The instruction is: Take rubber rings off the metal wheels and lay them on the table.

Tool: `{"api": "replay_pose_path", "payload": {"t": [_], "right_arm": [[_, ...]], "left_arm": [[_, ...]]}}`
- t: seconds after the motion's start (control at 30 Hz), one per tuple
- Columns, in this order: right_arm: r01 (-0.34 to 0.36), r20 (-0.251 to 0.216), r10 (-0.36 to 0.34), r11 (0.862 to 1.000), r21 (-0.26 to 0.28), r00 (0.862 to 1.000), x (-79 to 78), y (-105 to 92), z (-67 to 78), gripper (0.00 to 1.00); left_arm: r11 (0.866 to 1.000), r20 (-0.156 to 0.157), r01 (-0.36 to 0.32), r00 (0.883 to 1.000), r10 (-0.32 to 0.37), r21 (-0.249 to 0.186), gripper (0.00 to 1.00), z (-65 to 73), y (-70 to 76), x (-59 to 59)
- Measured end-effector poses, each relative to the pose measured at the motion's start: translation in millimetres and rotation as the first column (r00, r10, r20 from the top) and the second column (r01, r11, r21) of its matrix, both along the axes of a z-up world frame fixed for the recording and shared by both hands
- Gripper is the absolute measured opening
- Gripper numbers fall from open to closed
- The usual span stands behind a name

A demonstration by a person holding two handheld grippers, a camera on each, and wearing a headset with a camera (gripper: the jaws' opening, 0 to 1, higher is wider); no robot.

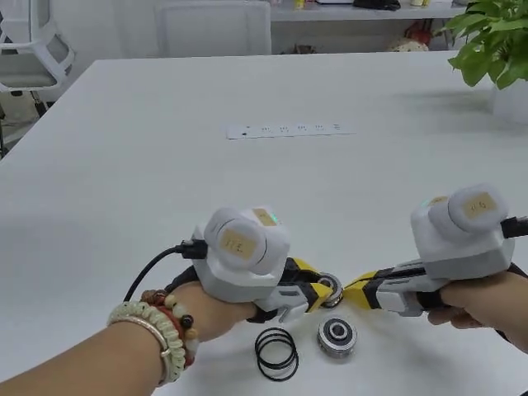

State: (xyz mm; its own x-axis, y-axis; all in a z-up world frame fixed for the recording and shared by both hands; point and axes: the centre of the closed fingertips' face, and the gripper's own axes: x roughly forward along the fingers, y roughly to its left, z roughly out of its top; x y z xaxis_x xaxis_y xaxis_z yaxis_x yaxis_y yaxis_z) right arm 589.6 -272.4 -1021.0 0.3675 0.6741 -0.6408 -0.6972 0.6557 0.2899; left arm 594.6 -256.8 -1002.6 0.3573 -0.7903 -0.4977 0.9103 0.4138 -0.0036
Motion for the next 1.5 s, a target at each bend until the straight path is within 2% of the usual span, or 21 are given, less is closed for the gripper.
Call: {"api": "replay_pose_path", "payload": {"t": [0.1,0.13,0.2,0.23,0.27,0.37,0.53,0.9,0.97,1.0,1.03,1.07,1.1,1.13,1.17,1.2,1.23,1.33,1.4,1.5], "right_arm": [[0.02,-0.017,-0.019,0.999,0.03,1.0,1.9,-1.7,1.8,0.0],[0.045,-0.008,-0.045,0.998,0.052,0.999,6.6,-3.3,5.4,0.0],[0.073,-0.051,-0.067,0.991,0.113,0.996,5.2,0.5,12.5,0.0],[0.079,-0.059,-0.072,0.99,0.117,0.996,4.6,0.9,12.8,0.0],[0.071,-0.05,-0.066,0.993,0.098,0.997,3.5,0.5,11.6,0.0],[0.063,-0.041,-0.06,0.994,0.091,0.997,0.6,5.5,14.5,0.0],[0.078,-0.059,-0.072,0.991,0.11,0.996,-0.5,7.9,16.8,0.0],[0.065,-0.048,-0.06,0.991,0.121,0.997,-2.7,16.0,23.1,0.0],[0.052,-0.045,-0.046,0.988,0.143,0.998,-4.1,21.0,27.2,0.0],[0.044,-0.035,-0.039,0.984,0.175,0.999,-3.9,26.0,32.5,0.0],[0.009,0.004,-0.01,0.969,0.247,1.0,-2.4,36.3,47.5,0.0],[0.034,-0.008,-0.033,0.958,0.284,0.999,-0.6,39.9,55.3,0.0],[0.05,-0.037,-0.043,0.973,0.224,0.998,-1.9,37.0,47.1,0.0],[0.031,0.023,-0.035,0.985,0.169,0.999,2.5,31.8,41.8,0.0],[0.004,0.039,-0.011,0.985,0.175,0.999,0.0,33.8,41.3,0.0],[0.019,0.005,-0.02,0.984,0.176,1.0,-1.9,33.0,38.9,0.0],[0.041,-0.006,-0.041,0.983,0.18,0.999,-0.1,29.9,38.0,0.0],[0.069,-0.013,-0.068,0.985,0.161,0.998,4.0,22.7,35.1,0.0],[0.079,-0.018,-0.077,0.986,0.144,0.997,4.6,19.0,32.0,0.0],[0.091,-0.034,-0.087,0.986,0.14,0.996,4.0,15.7,29.4,0.0]], "left_arm": [[1.0,0.003,0.002,1.0,-0.002,0.002,0.14,0.1,0.1,-0.2],[1.0,0.002,0.003,1.0,-0.003,0.003,0.14,0.1,0.0,-0.4],[1.0,0.003,0.004,1.0,-0.004,0.005,0.14,0.1,-0.1,-0.4],[1.0,0.002,0.003,1.0,-0.003,0.005,0.14,0.1,0.0,-0.4],[1.0,0.003,0.004,1.0,-0.004,0.006,0.14,0.1,-0.1,-0.4],[1.0,0.006,0.008,1.0,-0.008,0.009,0.13,-0.1,0.2,-0.5],[0.999,0.015,0.011,1.0,-0.012,0.03,0.13,-0.3,1.8,-0.3],[0.999,0.021,0.009,1.0,-0.01,0.033,0.13,-0.4,1.8,-0.1],[0.999,0.022,0.01,1.0,-0.01,0.034,0.13,-0.4,1.7,0.0],[0.999,0.021,0.01,1.0,-0.011,0.033,0.13,-0.4,1.5,0.1],[0.999,0.02,0.009,1.0,-0.01,0.031,0.13,-0.4,0.9,-0.1],[0.999,0.023,0.009,1.0,-0.01,0.031,0.13,-0.2,0.6,0.2],[1.0,0.021,0.003,1.0,-0.004,0.029,0.13,-0.3,0.5,0.8],[1.0,0.021,0.005,1.0,-0.005,0.029,0.13,-0.3,0.3,0.8],[1.0,0.022,0.005,1.0,-0.006,0.029,0.13,-0.3,0.3,0.8],[1.0,0.023,0.004,1.0,-0.005,0.029,0.13,-0.4,0.2,0.9],[1.0,0.023,0.003,1.0,-0.004,0.029,0.13,-0.3,0.2,0.6],[1.0,0.021,-0.005,1.0,0.004,0.029,0.13,-0.1,0.1,0.6],[1.0,-0.005,-0.014,1.0,0.014,0.027,0.14,0.6,-0.6,0.8],[0.999,-0.013,-0.004,1.0,0.004,0.037,0.15,2.9,-0.5,1.6]]}}
